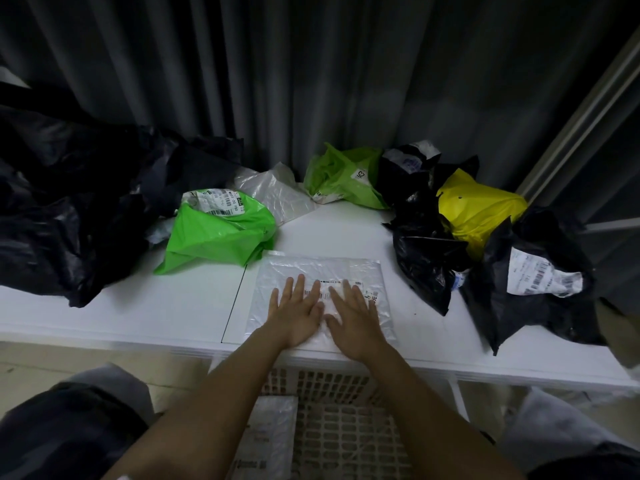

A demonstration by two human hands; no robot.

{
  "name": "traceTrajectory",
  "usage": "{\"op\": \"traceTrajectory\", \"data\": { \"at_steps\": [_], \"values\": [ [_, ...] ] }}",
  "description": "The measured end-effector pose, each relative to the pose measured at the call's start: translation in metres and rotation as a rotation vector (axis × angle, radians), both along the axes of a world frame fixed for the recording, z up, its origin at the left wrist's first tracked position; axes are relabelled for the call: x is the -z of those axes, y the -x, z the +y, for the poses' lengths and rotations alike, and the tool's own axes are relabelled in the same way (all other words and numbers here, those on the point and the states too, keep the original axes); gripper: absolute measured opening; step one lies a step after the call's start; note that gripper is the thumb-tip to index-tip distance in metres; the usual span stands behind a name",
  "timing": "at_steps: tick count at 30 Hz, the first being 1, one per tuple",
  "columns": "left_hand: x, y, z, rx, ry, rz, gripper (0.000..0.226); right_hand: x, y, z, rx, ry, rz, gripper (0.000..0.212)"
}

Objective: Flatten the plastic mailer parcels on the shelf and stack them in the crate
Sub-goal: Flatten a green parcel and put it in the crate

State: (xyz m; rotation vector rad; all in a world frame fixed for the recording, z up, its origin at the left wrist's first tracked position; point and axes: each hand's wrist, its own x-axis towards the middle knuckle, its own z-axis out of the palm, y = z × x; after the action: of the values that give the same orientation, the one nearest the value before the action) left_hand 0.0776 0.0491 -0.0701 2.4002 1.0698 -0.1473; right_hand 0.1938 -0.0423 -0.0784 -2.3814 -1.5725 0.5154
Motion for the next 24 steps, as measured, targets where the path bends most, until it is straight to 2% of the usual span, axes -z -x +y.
{"op": "traceTrajectory", "data": {
  "at_steps": [2,3,6,8,11,15,17,20,22,24],
  "values": [
    [-0.004,0.006,0.001,-0.131,-0.008,-0.106,0.060,-0.005,-0.002,-0.008,0.158,-0.167,-0.007,0.060],
    [-0.005,0.010,0.000,-0.229,-0.059,-0.122,0.064,-0.008,-0.002,-0.013,0.261,-0.182,-0.044,0.062],
    [-0.007,0.023,-0.009,-0.493,-0.192,-0.031,0.064,-0.012,0.001,-0.021,0.430,-0.069,-0.065,0.068],
    [-0.008,0.028,-0.012,-0.530,-0.187,0.017,0.062,-0.013,0.004,-0.019,0.434,-0.047,-0.034,0.067],
    [-0.010,0.029,-0.008,-0.589,-0.044,-0.054,0.057,-0.016,0.006,-0.012,0.481,-0.083,0.067,0.060],
    [-0.016,0.030,0.001,-0.675,0.033,-0.247,0.038,-0.022,0.010,-0.002,0.433,-0.325,0.280,0.051],
    [-0.017,0.032,0.005,-0.678,0.029,-0.301,0.034,-0.023,0.013,0.004,0.393,-0.396,0.312,0.051],
    [-0.014,0.037,0.009,-0.642,-0.041,-0.226,0.044,-0.022,0.015,0.012,0.384,-0.314,0.207,0.053],
    [-0.012,0.040,0.011,-0.634,-0.045,-0.149,0.057,-0.019,0.014,0.015,0.369,-0.154,-0.002,0.055],
    [-0.011,0.040,0.015,-0.650,0.016,-0.140,0.065,-0.016,0.013,0.018,0.326,-0.049,-0.123,0.056]
  ]
}}
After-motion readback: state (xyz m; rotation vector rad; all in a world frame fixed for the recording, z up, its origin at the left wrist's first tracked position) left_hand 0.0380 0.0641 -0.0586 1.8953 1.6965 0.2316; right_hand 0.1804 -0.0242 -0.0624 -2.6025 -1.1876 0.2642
